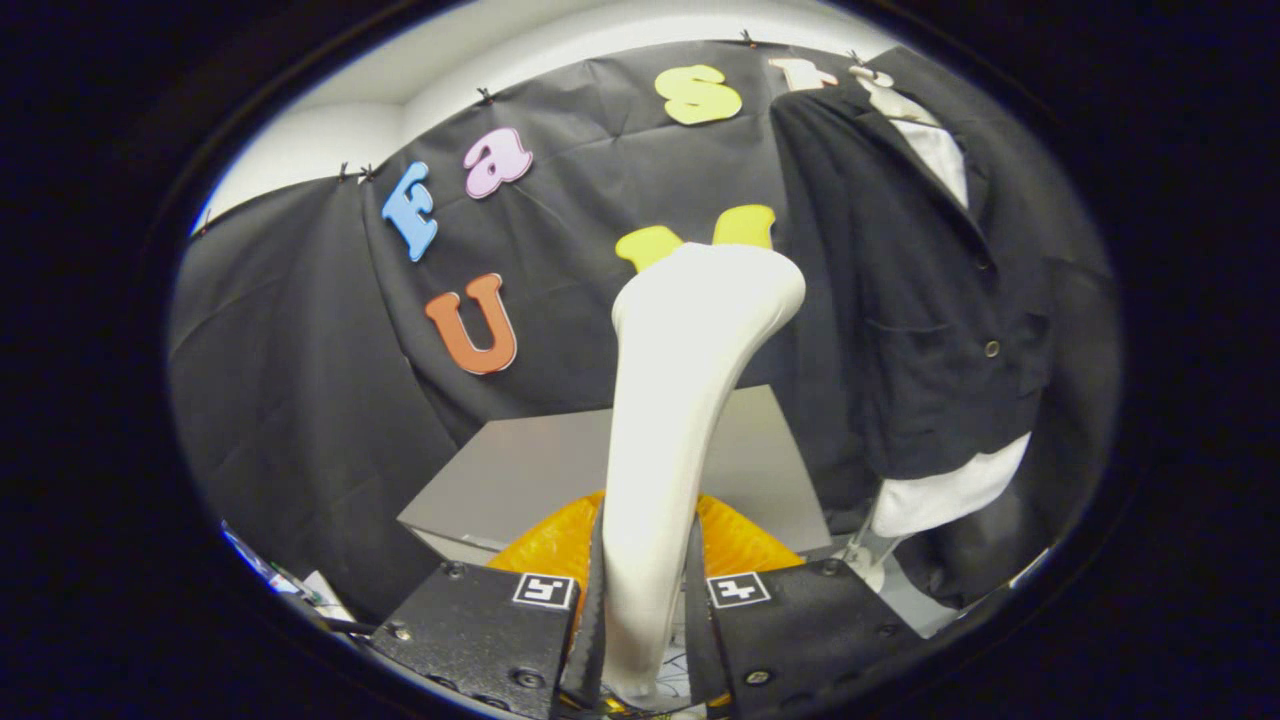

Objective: Iron the clothes twice with a garment steamer, once on the left side and once on the right side.

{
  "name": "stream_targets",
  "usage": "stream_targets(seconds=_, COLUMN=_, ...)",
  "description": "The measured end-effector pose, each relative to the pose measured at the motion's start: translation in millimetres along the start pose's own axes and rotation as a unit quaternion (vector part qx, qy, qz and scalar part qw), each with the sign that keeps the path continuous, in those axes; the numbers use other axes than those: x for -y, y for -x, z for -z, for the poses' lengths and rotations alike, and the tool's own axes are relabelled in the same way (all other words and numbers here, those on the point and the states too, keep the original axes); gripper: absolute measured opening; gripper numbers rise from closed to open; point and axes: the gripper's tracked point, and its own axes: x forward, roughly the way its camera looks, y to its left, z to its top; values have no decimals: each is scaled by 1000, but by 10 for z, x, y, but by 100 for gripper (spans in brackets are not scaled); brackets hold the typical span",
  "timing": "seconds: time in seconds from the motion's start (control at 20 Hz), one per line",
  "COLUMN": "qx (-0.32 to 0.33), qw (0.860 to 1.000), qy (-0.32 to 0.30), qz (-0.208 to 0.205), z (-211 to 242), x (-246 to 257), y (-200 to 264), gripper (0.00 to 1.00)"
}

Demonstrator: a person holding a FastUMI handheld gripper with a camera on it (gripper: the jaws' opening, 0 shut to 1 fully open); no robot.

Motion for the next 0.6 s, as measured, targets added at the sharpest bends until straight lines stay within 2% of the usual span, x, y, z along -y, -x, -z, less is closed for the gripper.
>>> stream_targets(seconds=0.35, qx=66, qw=997, qy=7, qz=32, z=-418, x=698, y=674, gripper=35)
stream_targets(seconds=0.6, qx=99, qw=994, qy=23, qz=39, z=-702, x=1227, y=922, gripper=35)
